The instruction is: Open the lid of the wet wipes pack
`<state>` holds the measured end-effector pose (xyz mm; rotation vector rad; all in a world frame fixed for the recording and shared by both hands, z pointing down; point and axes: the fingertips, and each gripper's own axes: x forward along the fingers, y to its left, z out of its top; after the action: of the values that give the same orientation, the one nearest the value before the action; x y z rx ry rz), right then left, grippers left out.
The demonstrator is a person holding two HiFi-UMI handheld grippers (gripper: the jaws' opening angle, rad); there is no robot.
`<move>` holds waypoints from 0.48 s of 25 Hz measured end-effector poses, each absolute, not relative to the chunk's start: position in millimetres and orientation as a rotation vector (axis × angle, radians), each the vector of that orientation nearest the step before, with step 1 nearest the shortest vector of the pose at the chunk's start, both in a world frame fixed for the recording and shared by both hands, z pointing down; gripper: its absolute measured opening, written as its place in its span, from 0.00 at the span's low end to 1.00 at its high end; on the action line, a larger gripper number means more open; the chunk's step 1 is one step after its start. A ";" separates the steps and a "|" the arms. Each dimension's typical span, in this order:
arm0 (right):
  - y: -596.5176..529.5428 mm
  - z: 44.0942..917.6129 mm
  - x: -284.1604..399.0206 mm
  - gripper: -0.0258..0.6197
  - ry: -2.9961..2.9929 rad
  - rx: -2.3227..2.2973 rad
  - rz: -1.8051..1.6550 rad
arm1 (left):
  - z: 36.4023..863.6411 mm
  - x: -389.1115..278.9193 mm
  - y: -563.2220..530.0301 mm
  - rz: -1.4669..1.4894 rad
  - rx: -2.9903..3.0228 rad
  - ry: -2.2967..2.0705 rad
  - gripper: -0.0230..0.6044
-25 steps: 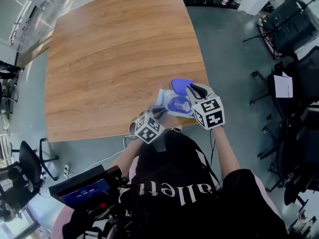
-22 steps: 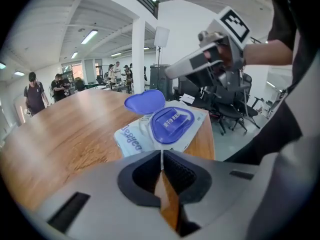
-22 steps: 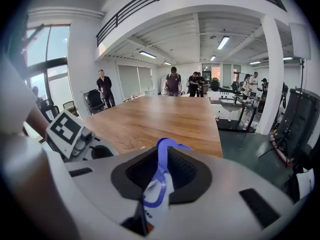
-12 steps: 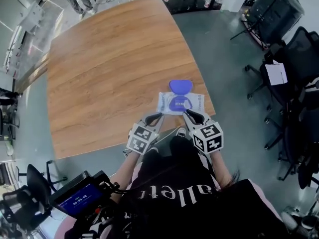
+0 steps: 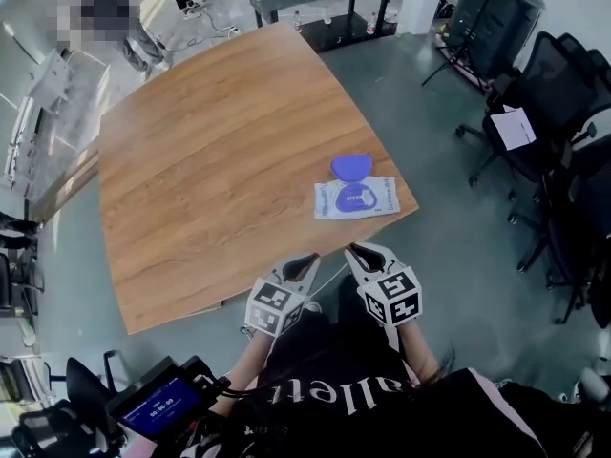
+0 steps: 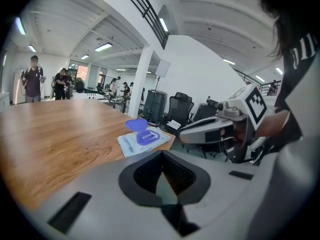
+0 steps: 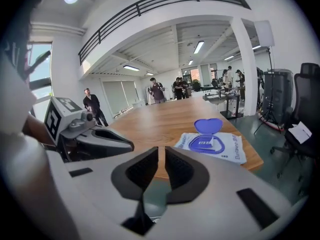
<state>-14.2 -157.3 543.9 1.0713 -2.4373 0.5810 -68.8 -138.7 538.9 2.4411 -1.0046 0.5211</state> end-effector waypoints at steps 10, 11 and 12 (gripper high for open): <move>-48.1 550.5 -21.9 0.11 -2.371 1.236 0.674 | 559.2 -82.1 -47.2 0.546 2.456 -0.816 0.04; -39.9 551.9 -19.6 0.11 -2.363 1.245 0.688 | 563.2 -83.3 -45.0 0.545 2.452 -0.814 0.04; -31.9 553.5 -17.5 0.11 -2.354 1.250 0.701 | 567.5 -84.4 -43.0 0.544 2.448 -0.814 0.04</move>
<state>-17.5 -31.9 553.5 1.2496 -2.3543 0.7010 -84.4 -43.0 567.5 2.4481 -0.8139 0.5436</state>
